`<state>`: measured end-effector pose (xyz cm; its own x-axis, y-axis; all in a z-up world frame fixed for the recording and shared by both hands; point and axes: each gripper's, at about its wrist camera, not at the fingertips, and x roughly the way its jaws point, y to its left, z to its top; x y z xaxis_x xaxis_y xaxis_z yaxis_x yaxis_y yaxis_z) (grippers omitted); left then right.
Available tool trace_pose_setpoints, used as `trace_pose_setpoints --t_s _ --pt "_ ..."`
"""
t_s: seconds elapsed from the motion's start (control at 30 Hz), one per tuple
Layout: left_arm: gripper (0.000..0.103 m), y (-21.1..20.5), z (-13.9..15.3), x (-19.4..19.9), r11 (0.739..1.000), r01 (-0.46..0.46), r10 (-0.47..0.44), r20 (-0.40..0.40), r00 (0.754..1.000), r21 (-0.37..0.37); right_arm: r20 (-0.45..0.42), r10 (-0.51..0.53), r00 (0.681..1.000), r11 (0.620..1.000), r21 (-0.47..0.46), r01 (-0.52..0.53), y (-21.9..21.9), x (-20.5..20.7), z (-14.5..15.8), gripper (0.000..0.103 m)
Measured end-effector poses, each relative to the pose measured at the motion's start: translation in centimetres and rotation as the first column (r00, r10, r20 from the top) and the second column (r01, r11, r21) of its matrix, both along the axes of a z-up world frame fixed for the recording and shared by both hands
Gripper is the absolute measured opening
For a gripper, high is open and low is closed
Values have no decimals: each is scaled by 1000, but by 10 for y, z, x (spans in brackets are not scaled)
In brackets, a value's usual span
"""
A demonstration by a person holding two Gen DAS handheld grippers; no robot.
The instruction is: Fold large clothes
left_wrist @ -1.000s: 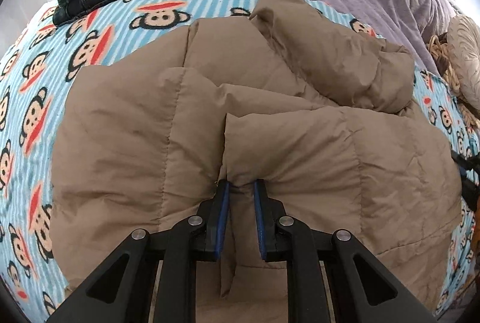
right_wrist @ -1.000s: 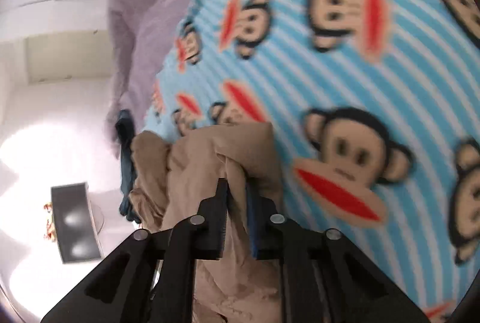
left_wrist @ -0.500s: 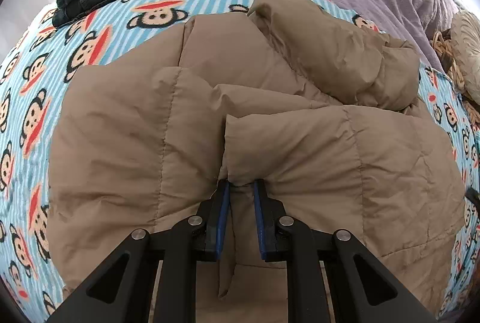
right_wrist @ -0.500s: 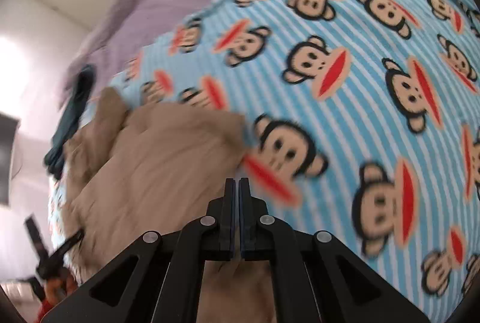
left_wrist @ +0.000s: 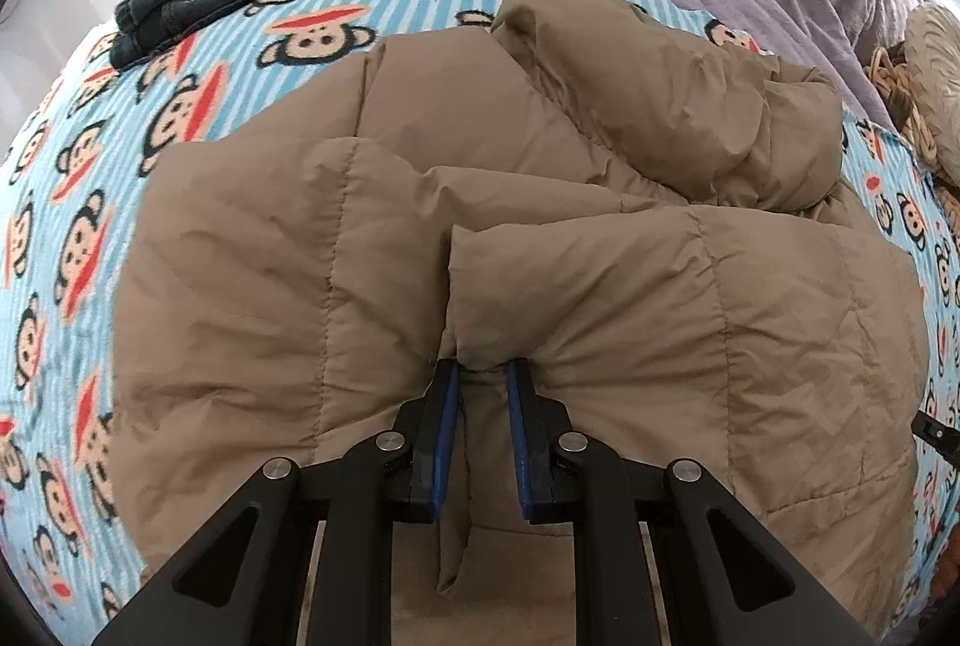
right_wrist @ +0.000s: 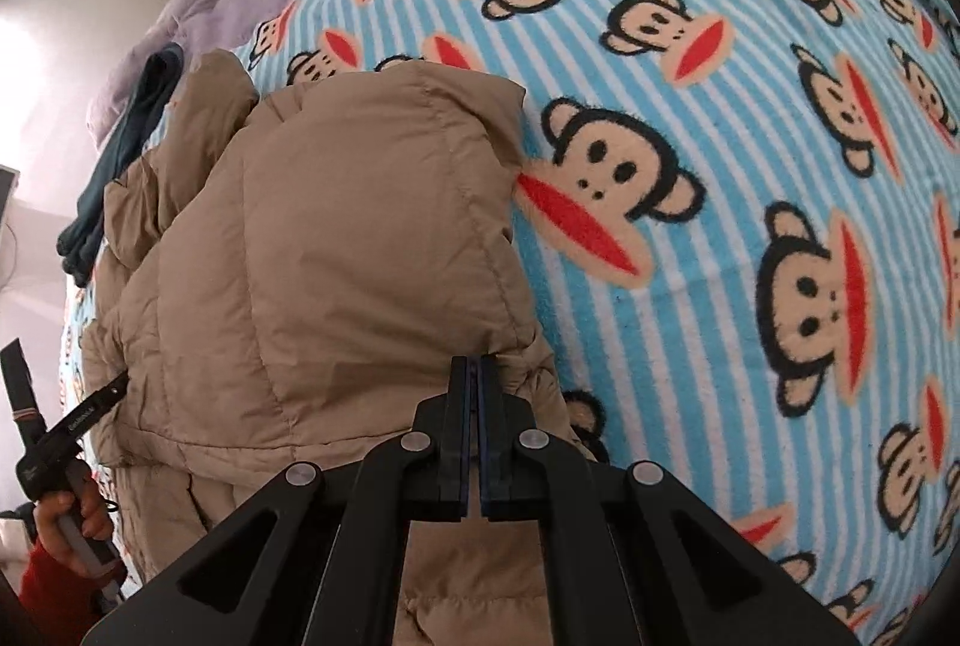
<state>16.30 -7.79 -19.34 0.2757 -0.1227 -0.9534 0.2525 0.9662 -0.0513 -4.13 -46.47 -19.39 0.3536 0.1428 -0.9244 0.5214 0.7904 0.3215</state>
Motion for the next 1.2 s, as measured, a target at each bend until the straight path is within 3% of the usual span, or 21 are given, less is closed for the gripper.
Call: trace_pose_setpoints --t_s 0.33,0.4,0.47,0.6,0.8,0.83,0.87,0.9,0.97,1.2 --pt "18 17 36 -34 999 -19 20 -15 1000 32 -33 -11 999 1000 8 11 8 -26 24 6" --pt "18 19 41 -46 999 -8 9 -22 1000 40 -42 -7 999 1000 12 8 15 -35 28 21" --pt "18 19 45 -57 999 6 -5 -24 1000 51 -44 -5 999 1000 22 6 21 -38 31 54" --pt "18 20 52 -80 997 40 -38 -28 999 70 -44 15 999 999 36 -14 34 -46 38 59" --pt "19 26 55 -104 997 39 -35 -55 998 67 -50 56 997 998 36 -54 53 -54 47 74" --pt "46 27 55 -107 997 35 -31 -67 997 66 -48 61 997 998 36 -59 56 -56 49 76" --pt "93 28 55 -111 997 28 -23 -68 997 66 -46 65 997 997 34 -64 58 -57 52 77" --pt "103 29 58 -116 998 16 -13 -47 999 69 -44 69 997 997 28 -67 61 -58 54 77" --pt "103 29 64 -125 997 24 -22 -16 1000 72 -39 76 996 997 24 -76 65 -61 58 77" --pt "103 31 74 -144 997 17 -15 -28 1000 75 -21 99 995 995 19 -99 77 -71 70 86"
